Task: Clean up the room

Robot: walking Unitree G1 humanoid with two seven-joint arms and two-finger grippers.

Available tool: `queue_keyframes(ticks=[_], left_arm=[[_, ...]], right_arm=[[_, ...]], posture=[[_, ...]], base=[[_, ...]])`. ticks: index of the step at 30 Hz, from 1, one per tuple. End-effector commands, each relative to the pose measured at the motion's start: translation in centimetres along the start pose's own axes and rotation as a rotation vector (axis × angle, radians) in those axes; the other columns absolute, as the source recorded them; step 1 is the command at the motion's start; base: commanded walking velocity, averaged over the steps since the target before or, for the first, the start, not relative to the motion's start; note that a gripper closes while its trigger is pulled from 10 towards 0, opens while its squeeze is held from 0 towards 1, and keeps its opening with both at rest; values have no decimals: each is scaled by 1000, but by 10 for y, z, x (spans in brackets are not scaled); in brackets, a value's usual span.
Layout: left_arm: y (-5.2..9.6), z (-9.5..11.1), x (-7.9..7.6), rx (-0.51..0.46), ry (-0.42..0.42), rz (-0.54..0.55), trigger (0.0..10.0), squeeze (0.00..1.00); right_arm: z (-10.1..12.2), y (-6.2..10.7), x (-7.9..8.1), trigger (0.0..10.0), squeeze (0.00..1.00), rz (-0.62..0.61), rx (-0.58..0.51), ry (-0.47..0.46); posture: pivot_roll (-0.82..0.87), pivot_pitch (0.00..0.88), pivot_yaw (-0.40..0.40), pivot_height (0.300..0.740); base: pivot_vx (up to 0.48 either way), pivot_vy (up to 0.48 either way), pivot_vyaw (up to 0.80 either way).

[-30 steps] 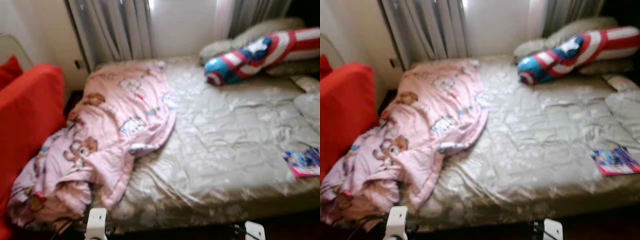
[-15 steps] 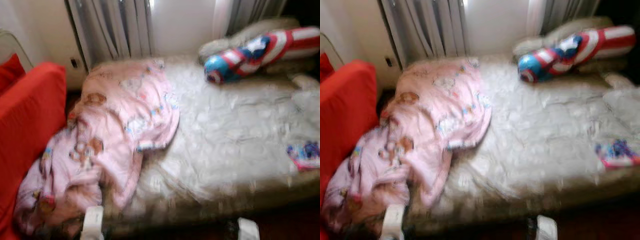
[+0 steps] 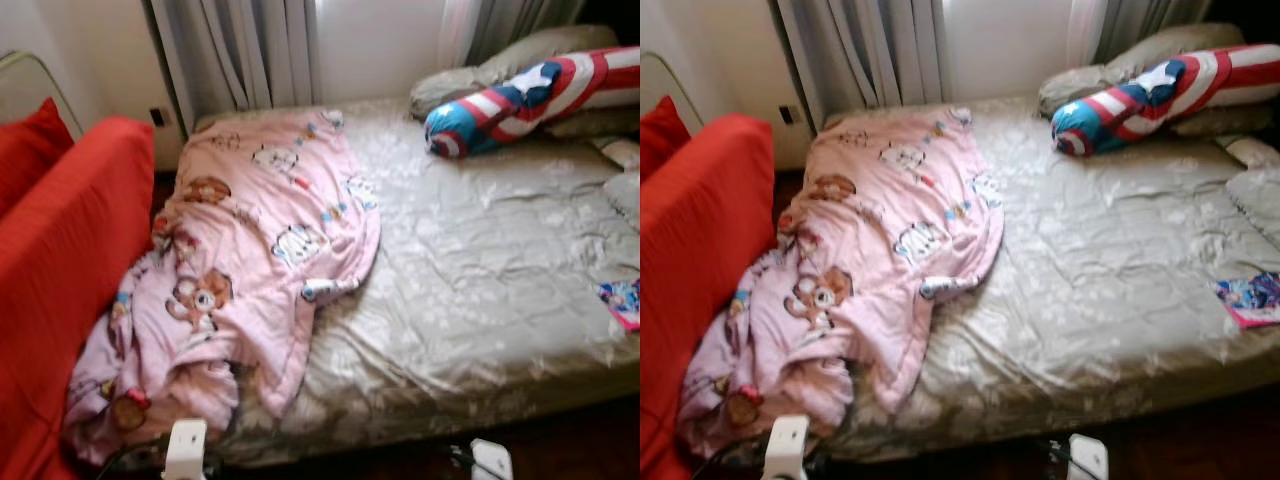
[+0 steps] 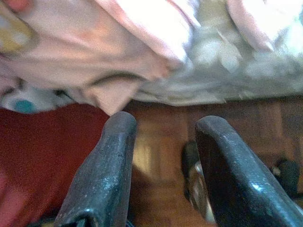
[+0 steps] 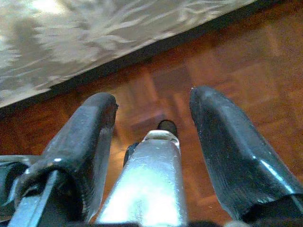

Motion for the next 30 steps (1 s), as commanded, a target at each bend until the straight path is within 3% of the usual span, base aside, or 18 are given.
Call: queue_keyframes(ticks=[1,8,16,20,30], left_arm=[[1,-3,-1,6,4,1,10000,0],[1,-3,-1,7,6,2,10000,0],[1,-3,-1,6,6,3,10000,0],[0,-2,-3,1,-1,-4,10000,0],[0,1,-4,-11,3,-9,10000,0]], right_arm=[[-3,1,-5,10000,0,-22,8,6],[-5,0,10,10000,0,-6,11,9],[-7,1,10,10000,0,-7,14,10],[-6,3,-10,10000,0,-22,1,16],[-12,8,-33,10000,0,-39,2,9]], posture=[[15,0,38,740],[16,0,38,740],[17,0,38,740],[17,0,38,740],[16,0,39,740]], base=[[0,296,0],[0,295,0],[0,291,0],[0,0,200],[0,0,800]])
Point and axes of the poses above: a point about 5 cm out from each wrist's last joint towards the gripper, its own y axis pointing back from the gripper into the wrist, its own z axis along the axis of the wrist's last joint, x = y × z, the point moved 3 cm from there along -y, pointing out of the wrist towards the gripper, and after that the axes turned 4 degrees about y, right-handed, at the moved point
